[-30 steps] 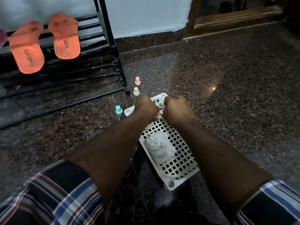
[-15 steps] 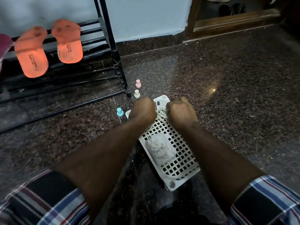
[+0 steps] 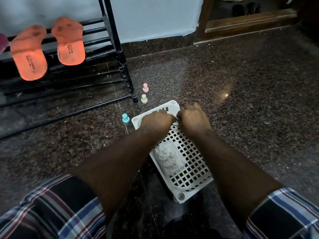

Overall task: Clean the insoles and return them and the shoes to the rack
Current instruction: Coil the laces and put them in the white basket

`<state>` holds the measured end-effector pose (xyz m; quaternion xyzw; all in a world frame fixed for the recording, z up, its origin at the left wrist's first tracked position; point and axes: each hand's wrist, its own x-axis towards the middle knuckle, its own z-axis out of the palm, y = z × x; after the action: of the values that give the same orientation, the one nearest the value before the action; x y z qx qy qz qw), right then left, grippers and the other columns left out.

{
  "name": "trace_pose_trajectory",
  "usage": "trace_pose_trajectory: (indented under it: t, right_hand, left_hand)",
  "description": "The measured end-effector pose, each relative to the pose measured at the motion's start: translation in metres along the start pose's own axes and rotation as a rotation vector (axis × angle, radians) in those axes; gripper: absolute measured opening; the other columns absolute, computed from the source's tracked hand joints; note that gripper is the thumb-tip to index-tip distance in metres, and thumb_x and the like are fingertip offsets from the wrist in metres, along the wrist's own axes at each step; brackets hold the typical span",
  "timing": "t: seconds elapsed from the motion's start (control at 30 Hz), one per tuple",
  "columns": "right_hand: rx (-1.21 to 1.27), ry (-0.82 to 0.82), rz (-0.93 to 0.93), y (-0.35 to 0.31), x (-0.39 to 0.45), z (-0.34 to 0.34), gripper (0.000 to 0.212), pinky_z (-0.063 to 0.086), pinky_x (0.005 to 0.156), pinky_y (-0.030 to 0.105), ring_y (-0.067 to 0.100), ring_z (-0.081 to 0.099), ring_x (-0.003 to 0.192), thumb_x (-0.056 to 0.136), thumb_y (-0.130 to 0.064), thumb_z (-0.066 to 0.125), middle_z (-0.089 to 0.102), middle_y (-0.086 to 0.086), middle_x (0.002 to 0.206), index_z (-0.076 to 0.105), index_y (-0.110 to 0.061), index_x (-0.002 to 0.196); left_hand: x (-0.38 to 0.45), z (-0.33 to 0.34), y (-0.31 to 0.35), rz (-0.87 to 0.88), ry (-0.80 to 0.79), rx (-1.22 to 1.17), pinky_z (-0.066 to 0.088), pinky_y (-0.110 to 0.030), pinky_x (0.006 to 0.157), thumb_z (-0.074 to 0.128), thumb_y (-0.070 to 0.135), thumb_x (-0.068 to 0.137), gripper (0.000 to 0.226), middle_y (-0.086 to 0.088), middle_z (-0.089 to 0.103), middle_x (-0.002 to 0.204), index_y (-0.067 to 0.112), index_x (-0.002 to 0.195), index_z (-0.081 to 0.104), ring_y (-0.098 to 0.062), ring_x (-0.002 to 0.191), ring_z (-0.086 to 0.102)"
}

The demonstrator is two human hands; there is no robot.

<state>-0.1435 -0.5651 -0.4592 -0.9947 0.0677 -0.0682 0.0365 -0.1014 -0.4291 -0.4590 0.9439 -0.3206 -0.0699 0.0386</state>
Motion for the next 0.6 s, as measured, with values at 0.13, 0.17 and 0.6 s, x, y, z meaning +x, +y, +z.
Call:
trace_pose_trajectory:
  t: [0.13, 0.17, 0.6]
  right_hand:
    - [-0.004, 0.009, 0.019, 0.0, 0.0, 0.001, 0.015, 0.046, 0.083, 0.034, 0.025, 0.048, 0.108, 0.091, -0.02, 0.057, 0.061, 0.006, 0.108, 0.069, -0.015, 0.099]
    - [0.001, 0.018, 0.032, 0.0, 0.0, 0.001, 0.015, 0.047, 0.082, 0.034, 0.025, 0.048, 0.108, 0.091, -0.018, 0.056, 0.061, 0.006, 0.109, 0.068, -0.015, 0.098]
    - [0.06, -0.057, -0.053, -0.004, -0.003, -0.005, 0.025, 0.042, 0.093, 0.039, 0.023, 0.039, 0.111, 0.089, -0.021, 0.059, 0.044, 0.004, 0.119, 0.068, -0.026, 0.111]
  left_hand:
    - [0.002, 0.001, -0.002, -0.003, 0.016, 0.0, 0.055, -0.041, 0.08, 0.054, 0.015, 0.096, 0.038, -0.005, 0.061, 0.119, 0.038, 0.125, 0.06, -0.027, 0.107, 0.063]
    - [0.002, 0.0, -0.004, -0.005, 0.02, -0.008, 0.054, -0.04, 0.081, 0.054, 0.015, 0.096, 0.035, -0.005, 0.061, 0.12, 0.037, 0.123, 0.061, -0.027, 0.108, 0.063]
    - [0.002, 0.001, -0.01, -0.014, 0.053, 0.008, 0.056, -0.04, 0.081, 0.057, 0.021, 0.094, 0.027, -0.003, 0.064, 0.115, 0.032, 0.116, 0.07, -0.026, 0.103, 0.065]
